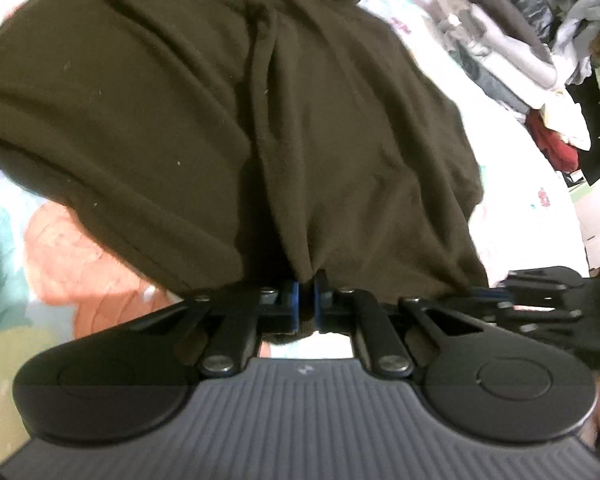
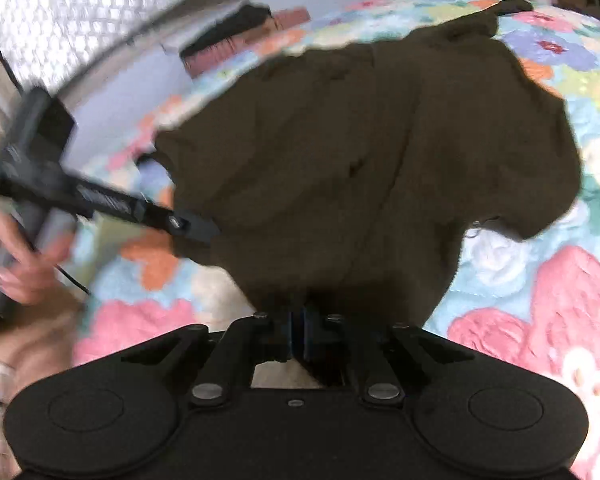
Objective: Fold clothes
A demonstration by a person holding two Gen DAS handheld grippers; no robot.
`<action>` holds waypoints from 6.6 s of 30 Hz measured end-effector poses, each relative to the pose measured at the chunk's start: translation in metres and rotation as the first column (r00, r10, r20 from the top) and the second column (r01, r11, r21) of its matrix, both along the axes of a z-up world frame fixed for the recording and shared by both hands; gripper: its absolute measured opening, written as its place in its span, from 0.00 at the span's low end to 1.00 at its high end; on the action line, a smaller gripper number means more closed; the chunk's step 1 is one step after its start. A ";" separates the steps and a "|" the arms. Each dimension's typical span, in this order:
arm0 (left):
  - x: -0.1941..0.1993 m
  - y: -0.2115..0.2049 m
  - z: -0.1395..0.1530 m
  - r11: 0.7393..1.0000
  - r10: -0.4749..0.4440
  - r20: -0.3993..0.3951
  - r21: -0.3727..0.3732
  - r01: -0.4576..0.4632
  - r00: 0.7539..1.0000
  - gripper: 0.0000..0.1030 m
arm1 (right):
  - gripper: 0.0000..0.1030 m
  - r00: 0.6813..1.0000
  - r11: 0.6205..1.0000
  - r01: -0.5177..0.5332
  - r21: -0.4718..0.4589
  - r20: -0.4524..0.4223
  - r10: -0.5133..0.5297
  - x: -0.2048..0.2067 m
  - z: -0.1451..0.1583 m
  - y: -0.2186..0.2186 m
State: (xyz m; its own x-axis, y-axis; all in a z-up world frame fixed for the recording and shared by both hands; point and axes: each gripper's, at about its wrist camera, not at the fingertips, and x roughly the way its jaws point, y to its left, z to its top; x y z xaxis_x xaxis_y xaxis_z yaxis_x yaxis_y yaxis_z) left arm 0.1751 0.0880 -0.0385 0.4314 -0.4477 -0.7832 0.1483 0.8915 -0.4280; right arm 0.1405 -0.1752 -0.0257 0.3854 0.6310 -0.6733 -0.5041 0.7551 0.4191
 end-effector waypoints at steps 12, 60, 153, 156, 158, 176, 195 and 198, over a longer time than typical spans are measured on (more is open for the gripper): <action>-0.037 -0.038 0.000 0.946 -0.127 0.011 0.301 0.118 0.992 0.12 | 0.06 0.995 0.984 0.045 -0.174 -0.082 -0.060 -0.045 0.000 0.013; 0.214 0.032 0.027 0.990 0.137 0.439 -0.024 -0.141 0.888 0.04 | 0.05 0.942 0.967 0.250 -0.040 0.242 -0.233 0.263 0.034 0.119; 0.152 0.063 0.008 0.954 0.300 0.186 -0.079 -0.291 0.935 0.41 | 0.55 0.891 0.897 0.442 0.027 -0.135 -0.435 0.324 -0.002 0.044; 0.152 0.066 0.004 0.946 0.320 0.160 -0.097 -0.308 0.934 0.41 | 0.37 0.903 0.905 0.426 0.003 -0.054 -0.425 0.331 0.004 0.055; 0.152 0.062 0.002 0.951 0.305 0.151 -0.094 -0.293 0.940 0.41 | 0.04 0.922 0.922 0.386 -0.011 -0.001 -0.387 0.332 0.012 0.064; 0.141 0.064 0.012 0.952 0.300 0.141 -0.105 -0.288 0.943 0.41 | 0.04 0.987 0.995 -0.071 0.064 0.147 0.061 0.111 0.062 0.085; 0.072 -0.013 0.028 0.989 0.005 0.196 0.141 -0.034 0.981 0.06 | 0.04 0.957 0.991 -0.024 -0.135 0.283 0.062 0.016 0.048 0.062; 0.053 -0.002 0.045 0.993 0.070 0.249 0.071 -0.091 0.966 0.06 | 0.04 0.939 0.998 -0.013 -0.069 0.343 0.036 0.001 0.064 0.048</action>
State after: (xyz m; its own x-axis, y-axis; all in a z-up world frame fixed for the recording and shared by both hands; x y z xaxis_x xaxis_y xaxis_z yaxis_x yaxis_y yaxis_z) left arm 0.2278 0.0855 0.0066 0.6467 -0.3429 -0.6813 0.1660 0.9351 -0.3130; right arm 0.1417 -0.1271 0.0386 0.5856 0.6027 -0.5421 -0.6274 0.7604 0.1677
